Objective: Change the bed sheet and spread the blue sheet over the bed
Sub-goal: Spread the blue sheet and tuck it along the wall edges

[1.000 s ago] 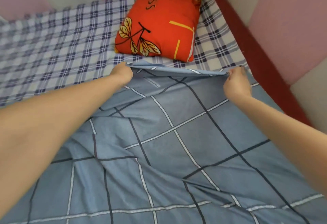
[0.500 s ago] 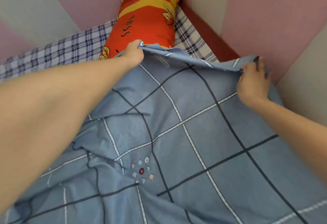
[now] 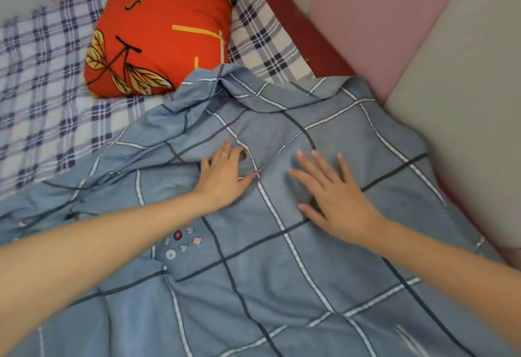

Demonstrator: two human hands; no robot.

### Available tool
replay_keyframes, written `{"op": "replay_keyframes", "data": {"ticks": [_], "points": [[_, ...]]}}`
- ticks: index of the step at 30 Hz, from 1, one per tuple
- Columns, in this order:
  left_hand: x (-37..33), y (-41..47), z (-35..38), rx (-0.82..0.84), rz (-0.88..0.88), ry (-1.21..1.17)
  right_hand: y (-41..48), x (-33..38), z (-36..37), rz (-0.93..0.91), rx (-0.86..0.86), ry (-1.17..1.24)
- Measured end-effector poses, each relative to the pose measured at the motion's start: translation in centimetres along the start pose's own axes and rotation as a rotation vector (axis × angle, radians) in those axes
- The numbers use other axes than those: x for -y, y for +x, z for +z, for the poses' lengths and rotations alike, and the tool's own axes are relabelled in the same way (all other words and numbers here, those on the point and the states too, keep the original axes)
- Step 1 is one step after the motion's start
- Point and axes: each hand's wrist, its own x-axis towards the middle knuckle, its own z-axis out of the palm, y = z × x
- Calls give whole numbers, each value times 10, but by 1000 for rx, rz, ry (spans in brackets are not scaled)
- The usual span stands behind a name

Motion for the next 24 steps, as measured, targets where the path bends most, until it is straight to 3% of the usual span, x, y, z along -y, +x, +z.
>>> {"op": "replay_keyframes", "data": {"ticks": [4, 7, 15, 18, 20, 24], "points": [[2, -6, 6, -4, -299, 96, -48, 26, 9, -278, 57, -88], [7, 12, 1, 99, -442, -90, -69, 40, 15, -311, 105, -108], [3, 32, -6, 75, -242, 235, -34, 21, -1, 219, -17, 121], [5, 31, -14, 114, -216, 229, -14, 9, -7, 377, 109, 127], [10, 25, -16, 155, -261, 166, -4, 3, -5, 415, 212, 147], [27, 3, -11, 335, -326, 159, 9, 3, -3, 454, 261, 172]]}}
